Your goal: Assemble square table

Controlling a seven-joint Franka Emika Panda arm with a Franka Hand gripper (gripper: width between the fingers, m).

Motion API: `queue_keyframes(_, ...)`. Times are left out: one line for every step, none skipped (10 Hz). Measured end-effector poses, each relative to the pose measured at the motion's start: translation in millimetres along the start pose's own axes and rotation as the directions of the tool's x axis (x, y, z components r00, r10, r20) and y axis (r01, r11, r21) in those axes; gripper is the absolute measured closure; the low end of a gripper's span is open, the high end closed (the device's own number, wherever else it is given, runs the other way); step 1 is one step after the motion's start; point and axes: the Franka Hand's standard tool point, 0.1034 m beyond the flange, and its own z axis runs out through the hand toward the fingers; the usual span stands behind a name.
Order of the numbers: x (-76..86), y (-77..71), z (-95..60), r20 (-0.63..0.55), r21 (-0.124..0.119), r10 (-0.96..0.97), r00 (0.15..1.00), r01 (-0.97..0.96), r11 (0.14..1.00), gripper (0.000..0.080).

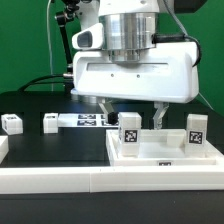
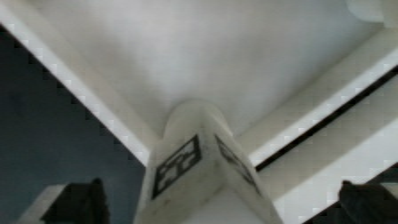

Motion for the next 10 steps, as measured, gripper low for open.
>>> queue_keyframes(0.6,0.9,-0.1,0.0,0.0,-0.077,0.997,0.077,0.997,0.015)
queue_keyframes(0.9,1.4,-0.1,0.0,0.0,-0.158,0.987,0.158,0.987,0.015)
queue_keyframes(1.4,2.1,-0.1,0.0,0.0,-0.236,0.972,0.236,0.972,0.015)
queue_keyframes(1.7,2.7,-0.2,0.0,0.0,-0.29,0.957,0.29,0.957,0.015)
queue_keyframes(1.8,2.8,-0.2,0.0,-0.001,-0.333,0.943,0.333,0.943,0.015)
queue_keyframes(2.0,3.3,-0.2,0.0,-0.006,-0.409,0.913,0.409,0.913,0.015)
queue_keyframes(2.1,3.6,-0.2,0.001,-0.012,-0.461,0.887,0.461,0.887,0.015)
queue_keyframes(2.2,3.9,-0.2,0.002,-0.013,-0.51,0.86,0.51,0.86,0.015)
queue_keyframes(2.8,5.0,-0.3,0.006,-0.022,-0.582,0.813,0.582,0.813,0.015)
queue_keyframes(3.1,5.5,-0.3,0.007,-0.025,-0.604,0.797,0.604,0.797,0.0162)
